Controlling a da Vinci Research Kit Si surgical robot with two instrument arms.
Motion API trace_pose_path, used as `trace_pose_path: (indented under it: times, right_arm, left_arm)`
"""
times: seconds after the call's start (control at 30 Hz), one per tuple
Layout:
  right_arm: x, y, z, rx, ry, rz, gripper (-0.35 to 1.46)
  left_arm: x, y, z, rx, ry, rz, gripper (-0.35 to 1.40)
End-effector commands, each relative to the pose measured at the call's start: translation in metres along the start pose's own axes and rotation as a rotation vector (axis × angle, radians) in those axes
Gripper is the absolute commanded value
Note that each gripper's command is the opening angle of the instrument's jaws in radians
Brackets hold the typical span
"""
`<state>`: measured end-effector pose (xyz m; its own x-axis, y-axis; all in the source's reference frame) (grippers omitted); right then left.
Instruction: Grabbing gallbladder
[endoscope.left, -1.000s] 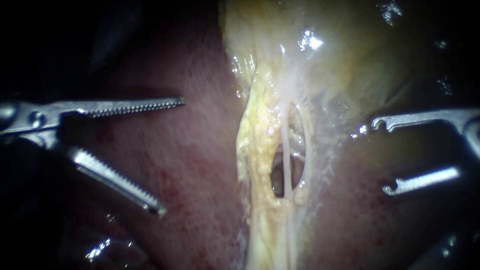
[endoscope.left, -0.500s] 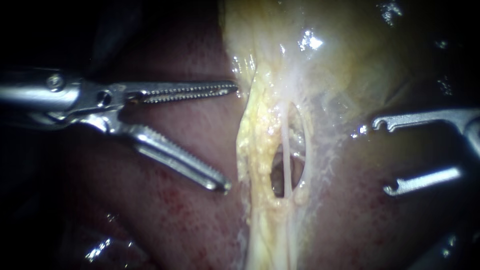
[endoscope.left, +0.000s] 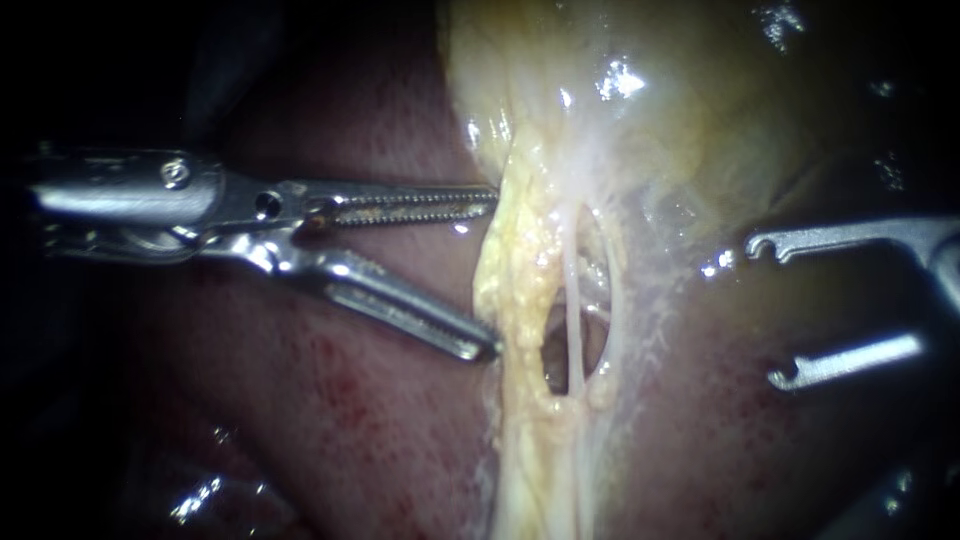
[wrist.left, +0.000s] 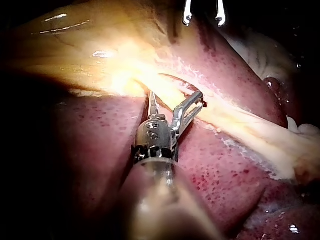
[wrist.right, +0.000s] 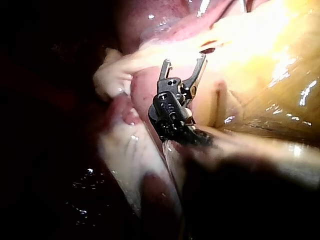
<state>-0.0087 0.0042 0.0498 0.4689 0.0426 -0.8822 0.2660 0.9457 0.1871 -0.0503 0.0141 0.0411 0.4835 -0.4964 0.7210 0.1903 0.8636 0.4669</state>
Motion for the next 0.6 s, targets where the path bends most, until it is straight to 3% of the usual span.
trace_pose_path:
  times: [0.03, 0.3, 0.4, 0.6]
  right_arm:
    - [0.0000, 0.0000, 0.0000, 0.000, 0.000, 0.000, 0.60]
    - [0.0000, 0.0000, 0.0000, 0.000, 0.000, 0.000, 0.60]
    - [0.0000, 0.0000, 0.0000, 0.000, 0.000, 0.000, 0.60]
    - [-0.0001, 0.0000, 0.0000, 0.000, 0.000, 0.000, 0.60]
  left_arm:
    - [0.0000, 0.0000, 0.0001, -0.001, 0.000, -0.012, 0.61]
    - [-0.0001, 0.0002, 0.0003, -0.016, -0.004, -0.125, 0.12]
    - [0.0001, 0.0005, 0.0002, -0.018, -0.004, -0.143, -0.35]
    - [0.0006, 0.0010, 0.0000, -0.026, -0.005, -0.154, -0.35]
